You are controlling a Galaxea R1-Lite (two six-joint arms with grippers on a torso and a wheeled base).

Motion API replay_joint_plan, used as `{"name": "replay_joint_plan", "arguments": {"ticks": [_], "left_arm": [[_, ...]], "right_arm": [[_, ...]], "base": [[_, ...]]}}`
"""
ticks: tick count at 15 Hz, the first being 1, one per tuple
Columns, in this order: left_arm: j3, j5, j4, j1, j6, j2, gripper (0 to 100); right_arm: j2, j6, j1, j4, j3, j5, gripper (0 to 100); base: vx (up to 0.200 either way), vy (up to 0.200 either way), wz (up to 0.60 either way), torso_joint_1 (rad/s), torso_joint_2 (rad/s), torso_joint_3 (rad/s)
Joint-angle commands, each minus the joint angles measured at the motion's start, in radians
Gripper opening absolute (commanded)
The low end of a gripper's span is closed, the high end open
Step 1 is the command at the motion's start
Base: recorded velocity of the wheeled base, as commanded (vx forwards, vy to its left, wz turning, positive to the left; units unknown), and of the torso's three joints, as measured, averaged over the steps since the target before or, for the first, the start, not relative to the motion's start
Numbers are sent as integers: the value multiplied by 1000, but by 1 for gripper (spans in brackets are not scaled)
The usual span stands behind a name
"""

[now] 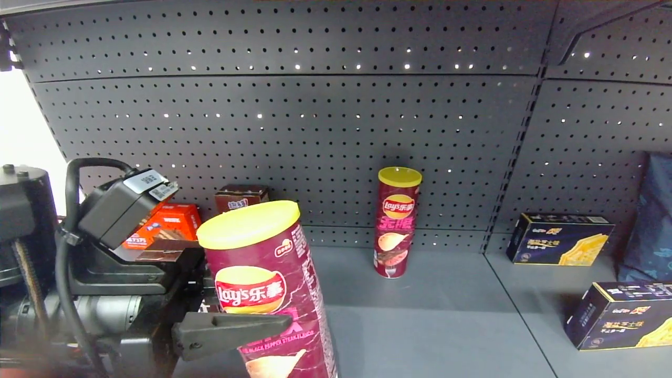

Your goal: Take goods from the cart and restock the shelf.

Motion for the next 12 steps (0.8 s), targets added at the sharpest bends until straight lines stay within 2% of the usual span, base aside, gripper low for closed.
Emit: {"name": "replay_joint_plan", "arguments": {"ticks": [1,3,5,6,8,10,12], "left_arm": [[-9,17,31,4,-2,-38,0],[-18,26,38,3,1,-12,0],[-27,28,46,-17,0,-1,0],[-27,49,45,-19,1,22,0],[-47,71,37,-23,3,49,0],[-75,71,37,-22,1,63,0],[-80,69,37,-17,1,65,0]], "right_arm": [[337,6,102,30,-408,123,100],[466,-1,237,22,-477,206,100],[654,-1,296,14,-606,220,100],[746,-1,329,13,-652,221,100],[917,4,462,-18,-690,229,100],[1056,1,468,-113,-698,259,100],[1208,-7,481,-167,-770,262,100]], "base": [[0,0,0,0,0,0],[0,0,0,0,0,0],[0,0,0,0,0,0],[0,0,0,0,0,0],[0,0,0,0,0,0],[0,0,0,0,0,0],[0,0,0,0,0,0]]}}
